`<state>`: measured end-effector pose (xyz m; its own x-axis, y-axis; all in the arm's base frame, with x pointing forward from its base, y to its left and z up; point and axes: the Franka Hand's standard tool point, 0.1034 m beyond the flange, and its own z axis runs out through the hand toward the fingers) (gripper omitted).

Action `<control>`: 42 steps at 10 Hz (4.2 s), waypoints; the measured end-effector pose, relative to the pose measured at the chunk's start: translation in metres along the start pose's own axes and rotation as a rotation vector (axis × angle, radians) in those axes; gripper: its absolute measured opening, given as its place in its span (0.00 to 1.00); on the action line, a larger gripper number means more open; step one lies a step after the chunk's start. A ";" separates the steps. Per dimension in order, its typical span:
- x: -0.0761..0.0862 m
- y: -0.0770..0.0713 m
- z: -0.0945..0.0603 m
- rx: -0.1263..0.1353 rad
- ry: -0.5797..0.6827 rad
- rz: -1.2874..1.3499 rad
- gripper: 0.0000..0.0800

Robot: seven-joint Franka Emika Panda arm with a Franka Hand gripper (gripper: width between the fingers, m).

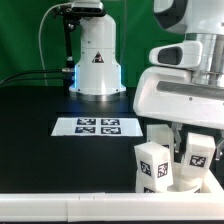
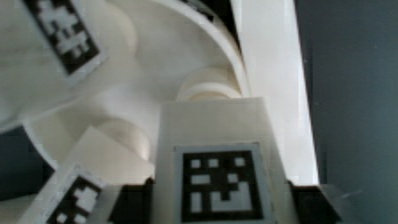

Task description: Assemble stool

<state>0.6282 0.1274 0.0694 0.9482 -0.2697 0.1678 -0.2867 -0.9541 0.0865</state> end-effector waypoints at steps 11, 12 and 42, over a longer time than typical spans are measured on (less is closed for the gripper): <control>0.003 0.003 -0.009 0.002 -0.006 0.001 0.78; 0.007 0.008 -0.017 0.016 -0.039 0.027 0.80; 0.010 0.006 -0.009 0.192 -0.305 1.892 0.42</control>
Offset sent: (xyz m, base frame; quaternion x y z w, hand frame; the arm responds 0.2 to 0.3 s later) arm 0.0000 0.0000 0.0000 0.0000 0.0000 0.0000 1.0000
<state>0.6351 0.1205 0.0803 -0.5367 -0.8047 -0.2537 -0.8193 0.5689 -0.0713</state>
